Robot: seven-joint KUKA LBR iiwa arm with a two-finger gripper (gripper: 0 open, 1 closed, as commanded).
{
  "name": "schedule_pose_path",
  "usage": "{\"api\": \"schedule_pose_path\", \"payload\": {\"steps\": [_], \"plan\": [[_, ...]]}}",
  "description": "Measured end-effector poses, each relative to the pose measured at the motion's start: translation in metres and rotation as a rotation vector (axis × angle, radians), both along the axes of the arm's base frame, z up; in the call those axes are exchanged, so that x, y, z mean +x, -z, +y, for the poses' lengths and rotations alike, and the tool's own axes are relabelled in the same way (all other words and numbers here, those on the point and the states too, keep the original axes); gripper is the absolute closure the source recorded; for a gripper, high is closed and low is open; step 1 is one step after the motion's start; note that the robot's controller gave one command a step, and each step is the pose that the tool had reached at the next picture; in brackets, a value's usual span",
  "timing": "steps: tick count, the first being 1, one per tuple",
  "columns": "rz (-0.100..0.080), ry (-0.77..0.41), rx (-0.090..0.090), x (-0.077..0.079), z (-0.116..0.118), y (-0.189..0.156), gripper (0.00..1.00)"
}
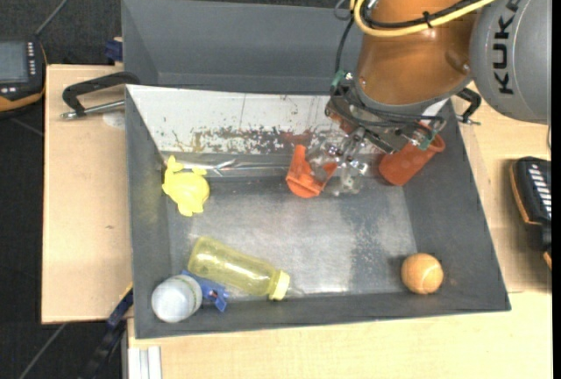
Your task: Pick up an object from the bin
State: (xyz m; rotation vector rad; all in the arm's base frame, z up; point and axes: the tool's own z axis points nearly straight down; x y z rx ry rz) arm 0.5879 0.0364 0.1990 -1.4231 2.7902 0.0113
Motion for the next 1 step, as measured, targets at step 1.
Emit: {"api": "schedule_pose_path", "payload": {"steps": [1], "plan": [[-0.002, -0.05, 0.001, -0.0005, 0.0004, -0.0571, 1.0]]}}
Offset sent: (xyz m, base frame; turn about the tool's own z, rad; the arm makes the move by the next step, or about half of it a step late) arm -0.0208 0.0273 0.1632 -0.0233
